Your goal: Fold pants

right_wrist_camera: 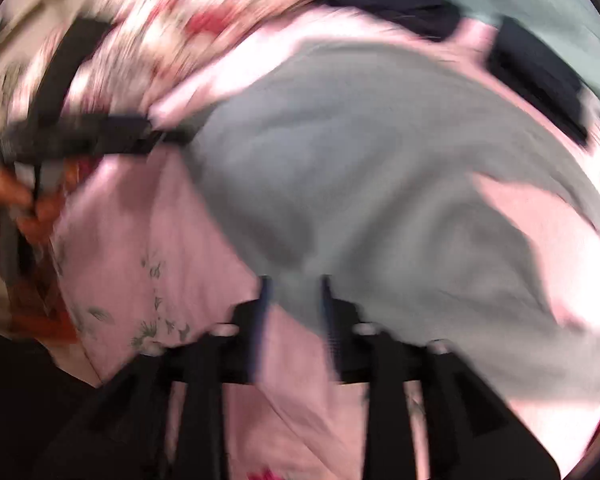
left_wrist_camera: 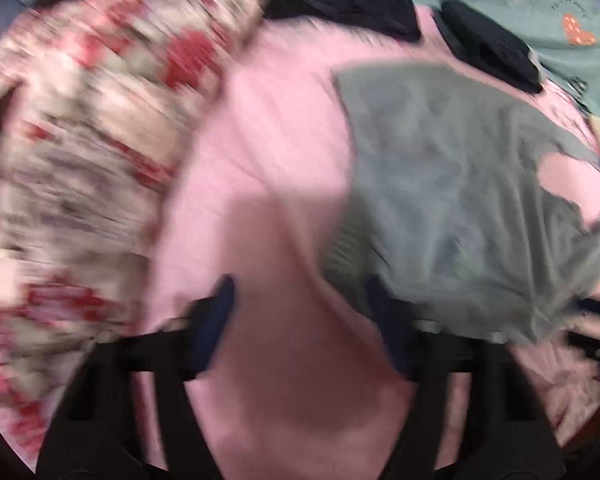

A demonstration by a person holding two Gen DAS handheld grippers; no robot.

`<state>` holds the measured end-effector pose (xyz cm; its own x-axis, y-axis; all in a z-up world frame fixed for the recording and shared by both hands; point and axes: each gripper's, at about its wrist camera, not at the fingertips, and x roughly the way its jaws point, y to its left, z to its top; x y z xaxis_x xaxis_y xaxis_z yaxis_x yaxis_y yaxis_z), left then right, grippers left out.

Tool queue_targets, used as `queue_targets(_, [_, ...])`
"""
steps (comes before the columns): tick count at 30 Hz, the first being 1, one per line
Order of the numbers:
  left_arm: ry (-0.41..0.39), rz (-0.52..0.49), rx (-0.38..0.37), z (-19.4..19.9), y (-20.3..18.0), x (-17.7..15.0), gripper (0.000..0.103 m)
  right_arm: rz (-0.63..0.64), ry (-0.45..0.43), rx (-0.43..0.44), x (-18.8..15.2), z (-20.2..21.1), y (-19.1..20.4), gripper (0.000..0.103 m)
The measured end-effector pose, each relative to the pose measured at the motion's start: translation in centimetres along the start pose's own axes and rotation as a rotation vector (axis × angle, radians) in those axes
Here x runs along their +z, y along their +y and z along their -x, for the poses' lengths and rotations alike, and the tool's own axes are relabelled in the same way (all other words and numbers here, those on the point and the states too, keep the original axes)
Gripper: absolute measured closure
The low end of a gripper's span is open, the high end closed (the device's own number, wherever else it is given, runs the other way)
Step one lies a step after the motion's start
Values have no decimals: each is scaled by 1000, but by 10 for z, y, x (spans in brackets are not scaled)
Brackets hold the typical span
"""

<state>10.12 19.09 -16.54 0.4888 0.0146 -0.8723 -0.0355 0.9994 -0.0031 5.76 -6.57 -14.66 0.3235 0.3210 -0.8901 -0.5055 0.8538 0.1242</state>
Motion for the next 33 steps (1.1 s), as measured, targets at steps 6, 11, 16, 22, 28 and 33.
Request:
queue_targets(6, [-52,28,30,35,-17,8,28,-563,-147,-262,-86,95,-176,55])
queue_targets(11, [-70,35,-10,55,-92,9,23,-995,-167,-482,-178,131,-319,54])
queue_targets(16, [-49,3,-71,71,-179,2,21,-1082,-176,-414,-193,111,-388,55])
queue_targets(22, [-70,-147,7,85,-248,-10,17,-955,-157,-444,-188,93,-413,90])
queue_targets(28, [-5,-111,45,74,-256,-9,17,-949,-183,-369,-208,126,-410,99])
queue_targets(33, [28,-139,77,50,-265,-13,15,-913,-126,-409,-240,144,-386,99])
